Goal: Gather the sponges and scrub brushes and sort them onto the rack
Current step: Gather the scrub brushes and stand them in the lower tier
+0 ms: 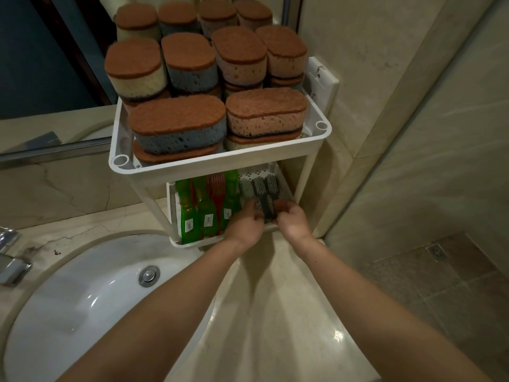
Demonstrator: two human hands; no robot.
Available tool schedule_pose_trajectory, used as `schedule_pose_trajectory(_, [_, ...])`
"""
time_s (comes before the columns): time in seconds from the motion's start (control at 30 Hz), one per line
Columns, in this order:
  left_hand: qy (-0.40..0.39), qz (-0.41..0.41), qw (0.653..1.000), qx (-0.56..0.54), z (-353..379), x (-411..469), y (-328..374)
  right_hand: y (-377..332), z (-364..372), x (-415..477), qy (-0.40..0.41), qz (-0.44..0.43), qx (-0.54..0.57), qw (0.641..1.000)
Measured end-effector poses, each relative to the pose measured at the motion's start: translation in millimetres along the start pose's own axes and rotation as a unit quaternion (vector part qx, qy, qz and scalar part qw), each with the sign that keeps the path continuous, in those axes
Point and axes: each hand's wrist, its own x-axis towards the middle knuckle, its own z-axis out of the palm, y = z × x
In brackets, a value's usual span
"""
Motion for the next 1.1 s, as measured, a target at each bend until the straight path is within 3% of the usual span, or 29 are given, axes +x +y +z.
schedule_pose_trajectory(0.13, [0.044, 0.015, 0.999, -0.015, -7.3, -4.6, -0.8, 1.1, -0.2, -1.7, 0.0, -0.015, -0.01, 1.0])
schedule_pose_trajectory(0.23, [0.076, 0.044, 0.993, 0.08, -16.9, -8.0, -8.2, 2.4, -1.2, -3.5, -0.008, -0.021, -0.03, 0.999])
schedule_pose_trajectory(0.43, [-0.021, 0.055, 0.957, 0.283, -27.8, -10.0, -21.2, 1.1, -0.2, -10.6, -0.032, -0.03, -0.066, 0.997])
schedule_pose_trajectory(0.63, [0.007, 0.005, 0.952, 0.307, -22.7, -19.3, -20.9, -19.0, 18.1, -7.6, -0.093, -0.035, -0.096, 0.99])
schedule_pose_trajectory(1.0, [0.005, 0.019, 0.962, 0.273, -44.8, -36.4, -26.7, -38.9, 58.9, -1.1, -0.227, 0.06, 0.074, 0.969])
schedule_pose_trajectory(1.1, [-0.006, 0.033, 0.96, 0.279, -49.5, -40.1, -32.0, -47.5, 64.9, 0.4, -0.262, 0.067, 0.067, 0.96])
